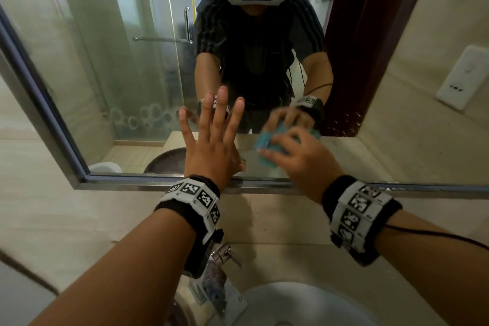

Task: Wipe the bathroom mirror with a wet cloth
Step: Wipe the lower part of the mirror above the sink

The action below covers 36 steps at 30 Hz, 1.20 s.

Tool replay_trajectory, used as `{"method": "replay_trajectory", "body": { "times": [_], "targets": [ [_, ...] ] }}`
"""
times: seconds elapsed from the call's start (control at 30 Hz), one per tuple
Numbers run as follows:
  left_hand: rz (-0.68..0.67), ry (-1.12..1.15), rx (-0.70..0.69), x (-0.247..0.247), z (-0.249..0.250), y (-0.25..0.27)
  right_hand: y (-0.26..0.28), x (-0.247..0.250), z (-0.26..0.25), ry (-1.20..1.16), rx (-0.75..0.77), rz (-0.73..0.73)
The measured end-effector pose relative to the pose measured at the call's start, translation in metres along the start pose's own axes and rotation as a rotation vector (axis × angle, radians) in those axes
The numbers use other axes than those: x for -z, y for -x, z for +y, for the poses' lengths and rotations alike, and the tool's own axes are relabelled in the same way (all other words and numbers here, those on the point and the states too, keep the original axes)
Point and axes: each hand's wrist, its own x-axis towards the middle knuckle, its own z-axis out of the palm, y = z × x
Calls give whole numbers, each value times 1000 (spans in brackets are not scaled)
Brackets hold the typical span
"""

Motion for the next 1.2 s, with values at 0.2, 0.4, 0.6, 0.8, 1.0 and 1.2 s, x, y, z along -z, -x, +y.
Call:
{"method": "replay_trajectory", "body": {
  "times": [0.2, 0.4, 0.6, 0.8, 1.0, 1.2],
  "targets": [
    [14, 21, -15, -3, -1, 1, -21, 6, 5, -32, -252, 295],
    [10, 19, -17, -2, -2, 1, 19, -7, 5, 46, 69, -102],
    [-32, 42, -11, 2, -3, 1, -29, 4, -2, -64, -365, 326],
    [-74, 75, -8, 6, 1, 0, 15, -16, -3, 88, 76, 48],
    [-72, 43, 4, 5, 0, 0, -26, 13, 20, -49, -234, 369],
    [-26, 64, -14, 2, 0, 0, 27, -25, -7, 55, 58, -43]
  ]
}}
